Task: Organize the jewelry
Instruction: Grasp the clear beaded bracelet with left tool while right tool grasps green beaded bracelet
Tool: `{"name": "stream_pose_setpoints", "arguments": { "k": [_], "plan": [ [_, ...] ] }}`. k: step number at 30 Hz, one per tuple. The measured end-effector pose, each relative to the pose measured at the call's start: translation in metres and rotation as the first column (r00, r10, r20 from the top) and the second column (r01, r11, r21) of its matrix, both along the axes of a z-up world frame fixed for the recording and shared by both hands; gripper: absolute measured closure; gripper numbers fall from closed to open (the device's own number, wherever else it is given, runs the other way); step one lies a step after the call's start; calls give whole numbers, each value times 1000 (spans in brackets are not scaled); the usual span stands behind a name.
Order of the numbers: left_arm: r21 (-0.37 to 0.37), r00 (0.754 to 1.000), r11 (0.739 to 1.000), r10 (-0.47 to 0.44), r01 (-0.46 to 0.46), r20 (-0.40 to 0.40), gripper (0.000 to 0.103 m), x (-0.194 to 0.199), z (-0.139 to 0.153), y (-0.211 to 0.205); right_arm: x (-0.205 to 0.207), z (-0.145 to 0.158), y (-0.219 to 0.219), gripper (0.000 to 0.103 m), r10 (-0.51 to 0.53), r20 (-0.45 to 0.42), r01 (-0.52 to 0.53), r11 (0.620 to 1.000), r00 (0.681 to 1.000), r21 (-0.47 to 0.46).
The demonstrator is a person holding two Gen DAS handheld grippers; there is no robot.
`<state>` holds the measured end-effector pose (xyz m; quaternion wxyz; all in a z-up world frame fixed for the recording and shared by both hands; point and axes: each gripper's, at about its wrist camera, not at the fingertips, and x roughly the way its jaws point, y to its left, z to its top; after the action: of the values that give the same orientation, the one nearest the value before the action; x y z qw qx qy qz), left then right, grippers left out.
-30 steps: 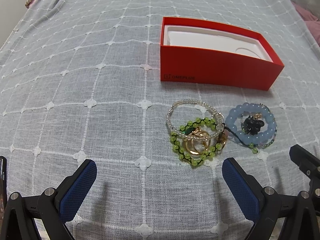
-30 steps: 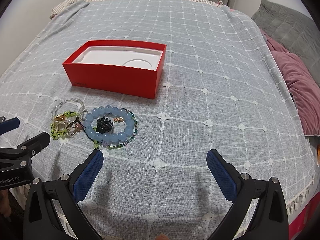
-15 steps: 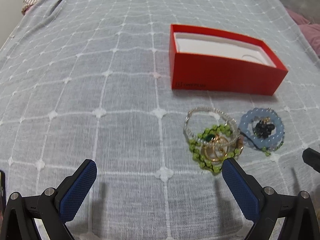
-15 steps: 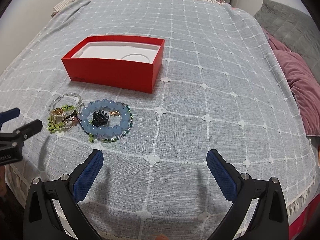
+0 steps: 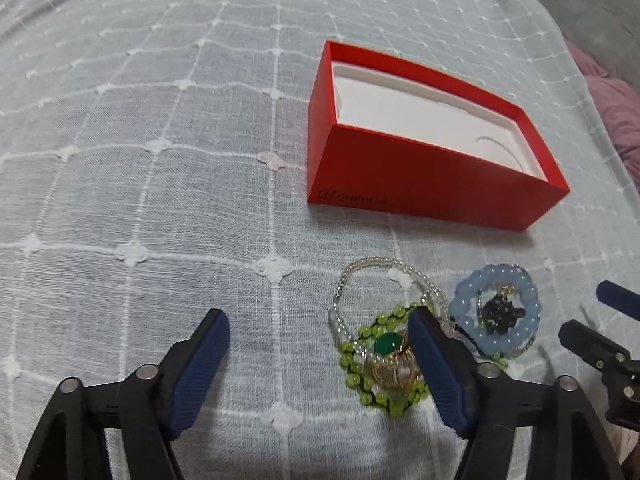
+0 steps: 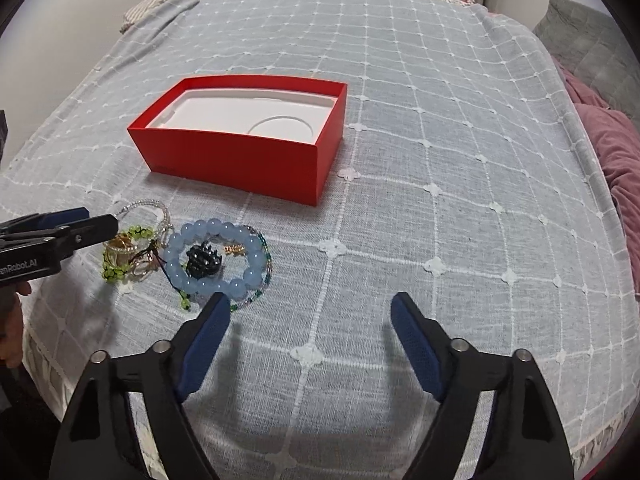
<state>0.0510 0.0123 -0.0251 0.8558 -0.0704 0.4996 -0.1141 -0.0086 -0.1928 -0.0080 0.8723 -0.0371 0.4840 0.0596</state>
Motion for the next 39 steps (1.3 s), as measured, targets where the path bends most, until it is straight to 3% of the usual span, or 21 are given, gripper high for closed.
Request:
{"name": "stream_pose_setpoints", "arguments": {
  "k": [2,9,13,15,16,21,24,31,35,39],
  "plan": [
    [-10,1000,1000,-2,1,-10,40,3,-2,-1,5,-1,0,31,12,-4,-12,1000,1000,17],
    [77,1000,997,1,-1,0,69,10,-4,-11,8,1,14,54,114,-6,-113,989,993,91],
    [130,1000,991,9,-10,16,83,11,-5,-16,2,0,32,61,193,1,-192,978,981,75],
    [143,1000,989,17,-20,23,99,12,-4,-15,3,-2,39,66,209,-2,-208,976,978,65],
    [138,1000,990,18,-21,23,101,14,-4,-14,4,-3,41,67,211,-2,-210,976,978,58],
    [125,999,992,29,-31,18,102,18,-3,-12,22,2,42,74,209,22,-209,977,978,34],
    [124,1000,992,27,-29,16,102,21,-1,-12,31,5,45,76,262,25,-262,965,965,9],
    [129,999,991,39,-41,19,102,32,3,-4,51,-10,63,77,402,-49,-405,911,914,-72],
    [117,999,992,54,-54,7,102,41,1,4,63,-16,68,77,444,-86,-449,891,892,-61],
    [113,996,990,83,-85,22,102,42,2,14,66,-17,71,77,441,-100,-448,892,892,-63]
  ]
}}
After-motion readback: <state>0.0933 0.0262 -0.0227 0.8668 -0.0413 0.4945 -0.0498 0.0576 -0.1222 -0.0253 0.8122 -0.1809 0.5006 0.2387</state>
